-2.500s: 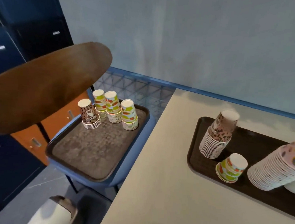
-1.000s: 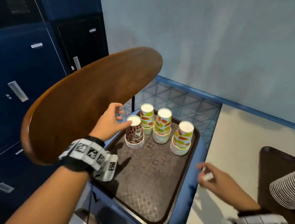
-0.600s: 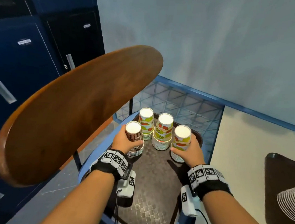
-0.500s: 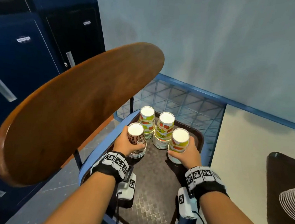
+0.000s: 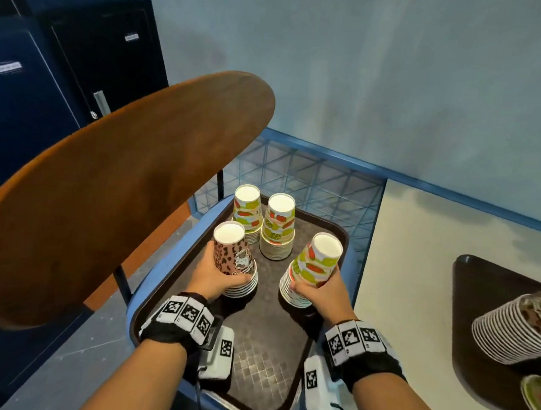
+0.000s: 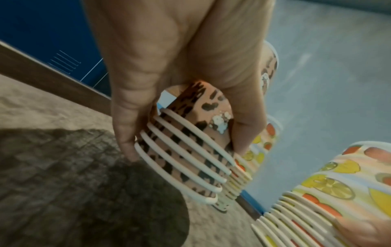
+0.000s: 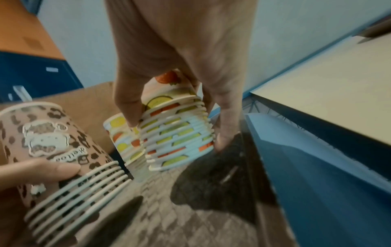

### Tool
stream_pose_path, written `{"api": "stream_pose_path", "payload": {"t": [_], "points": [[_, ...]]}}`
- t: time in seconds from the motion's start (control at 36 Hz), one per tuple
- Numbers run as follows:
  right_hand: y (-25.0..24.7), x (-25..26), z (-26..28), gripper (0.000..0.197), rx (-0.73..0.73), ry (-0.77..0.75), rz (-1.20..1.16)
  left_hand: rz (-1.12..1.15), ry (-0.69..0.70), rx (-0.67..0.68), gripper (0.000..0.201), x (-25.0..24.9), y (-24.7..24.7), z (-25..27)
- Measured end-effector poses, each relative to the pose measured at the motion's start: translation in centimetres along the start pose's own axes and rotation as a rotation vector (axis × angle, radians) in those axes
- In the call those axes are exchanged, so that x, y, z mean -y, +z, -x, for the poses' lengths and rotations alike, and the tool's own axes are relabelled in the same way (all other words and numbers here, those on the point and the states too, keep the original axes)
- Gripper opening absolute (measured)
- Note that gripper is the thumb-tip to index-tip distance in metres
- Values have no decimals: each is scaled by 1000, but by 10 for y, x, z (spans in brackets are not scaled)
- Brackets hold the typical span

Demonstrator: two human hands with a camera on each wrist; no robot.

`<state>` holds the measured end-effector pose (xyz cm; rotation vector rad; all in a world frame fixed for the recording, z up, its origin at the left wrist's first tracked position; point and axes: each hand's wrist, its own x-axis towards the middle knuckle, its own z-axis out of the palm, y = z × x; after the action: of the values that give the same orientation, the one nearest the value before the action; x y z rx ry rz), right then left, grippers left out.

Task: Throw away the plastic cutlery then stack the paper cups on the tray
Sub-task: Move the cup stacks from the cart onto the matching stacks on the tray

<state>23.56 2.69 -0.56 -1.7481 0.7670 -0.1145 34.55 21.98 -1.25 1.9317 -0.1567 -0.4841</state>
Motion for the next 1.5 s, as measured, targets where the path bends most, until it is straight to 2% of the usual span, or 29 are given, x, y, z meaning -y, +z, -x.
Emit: {"api": "stream_pose_path", "payload": {"t": [0.11,0.25,0.33,0.5,0.69,0.94,1.14,1.39,1.44,1.5], "points": [[-22,-1,21,76,-5,5,-129,40,62,32,95,-14,14,18],[-66,-7,57,54,-27,-70,-241,119,135,131,106,-42,44,49],[-102,-14,82,56,-46,-107,-291,86,196,196,108,-60,70,64],[-182,-30,123,54,-66,-165,-361,21,276,248,100,-92,137,98],[-278,-53,166,61,-164,-240,-378,164,427,255,102,-161,232,145],[-371,-92,198,66,-328,-166,-329,141,606,175,88,-253,331,162],[-406,-114,218,64,-356,-164,-349,27,545,178,82,-267,383,160],[-420,-128,225,65,-364,-130,-324,-187,344,216,72,-213,419,136],[-420,-131,224,66,-357,-130,-323,-228,309,223,79,-205,422,132],[-420,-133,222,66,-354,-133,-324,-253,268,214,99,-200,419,134]]}}
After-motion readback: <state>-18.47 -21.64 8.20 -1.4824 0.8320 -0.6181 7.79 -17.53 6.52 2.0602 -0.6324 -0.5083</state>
